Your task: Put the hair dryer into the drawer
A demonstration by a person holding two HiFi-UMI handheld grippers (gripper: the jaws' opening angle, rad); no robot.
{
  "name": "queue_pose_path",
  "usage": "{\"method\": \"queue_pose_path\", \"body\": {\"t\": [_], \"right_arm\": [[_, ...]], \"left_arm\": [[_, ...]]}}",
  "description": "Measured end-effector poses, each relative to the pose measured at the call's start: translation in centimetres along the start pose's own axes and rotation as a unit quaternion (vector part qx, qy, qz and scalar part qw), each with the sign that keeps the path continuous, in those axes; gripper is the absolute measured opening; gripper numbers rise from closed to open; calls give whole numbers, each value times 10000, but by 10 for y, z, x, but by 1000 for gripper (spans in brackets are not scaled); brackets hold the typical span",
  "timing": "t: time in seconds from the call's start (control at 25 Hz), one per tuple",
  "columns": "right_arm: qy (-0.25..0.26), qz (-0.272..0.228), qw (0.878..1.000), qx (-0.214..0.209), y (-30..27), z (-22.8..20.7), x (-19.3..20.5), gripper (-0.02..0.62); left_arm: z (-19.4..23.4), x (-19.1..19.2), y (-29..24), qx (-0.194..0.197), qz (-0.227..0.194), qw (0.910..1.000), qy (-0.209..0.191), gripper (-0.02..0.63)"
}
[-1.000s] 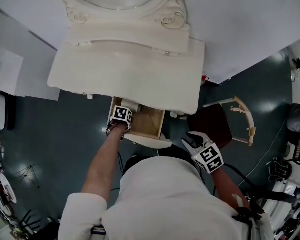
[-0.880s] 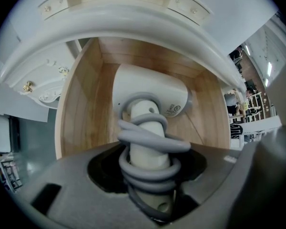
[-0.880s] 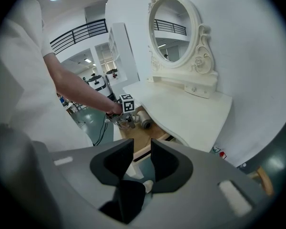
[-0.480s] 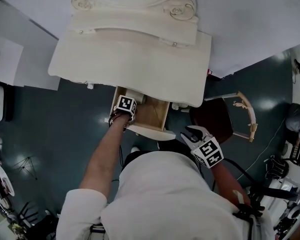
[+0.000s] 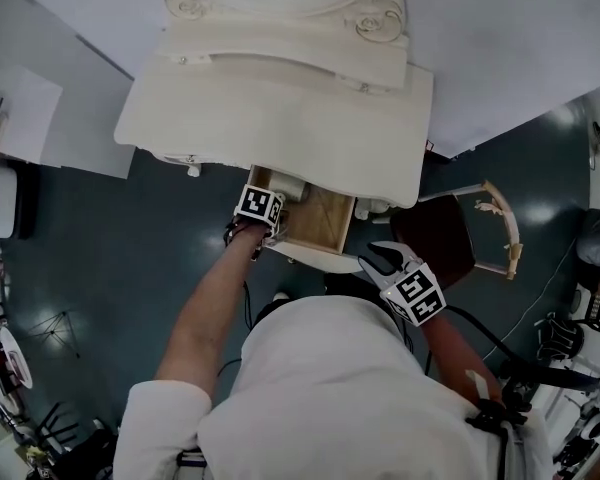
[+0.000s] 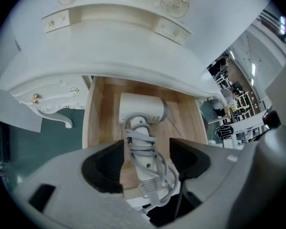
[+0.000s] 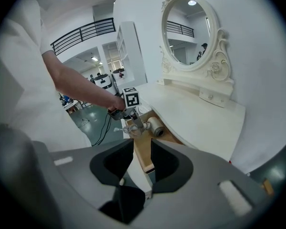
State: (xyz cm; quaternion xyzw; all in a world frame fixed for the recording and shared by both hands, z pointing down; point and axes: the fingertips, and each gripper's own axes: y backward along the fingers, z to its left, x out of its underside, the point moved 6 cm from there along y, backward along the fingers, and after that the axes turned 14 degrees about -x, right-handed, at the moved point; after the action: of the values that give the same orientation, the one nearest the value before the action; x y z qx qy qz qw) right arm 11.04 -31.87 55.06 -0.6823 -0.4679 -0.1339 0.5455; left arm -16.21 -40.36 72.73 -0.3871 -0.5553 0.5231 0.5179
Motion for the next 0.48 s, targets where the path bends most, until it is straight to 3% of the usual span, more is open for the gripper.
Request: {"method": "queue_pose_path", "body": {"t": [0.48], "right_arm": [[214,-124,9997,86,-35,69,-12,108]], "left_arm": [[14,44,83,359,-896,9953,-77,304]]}}
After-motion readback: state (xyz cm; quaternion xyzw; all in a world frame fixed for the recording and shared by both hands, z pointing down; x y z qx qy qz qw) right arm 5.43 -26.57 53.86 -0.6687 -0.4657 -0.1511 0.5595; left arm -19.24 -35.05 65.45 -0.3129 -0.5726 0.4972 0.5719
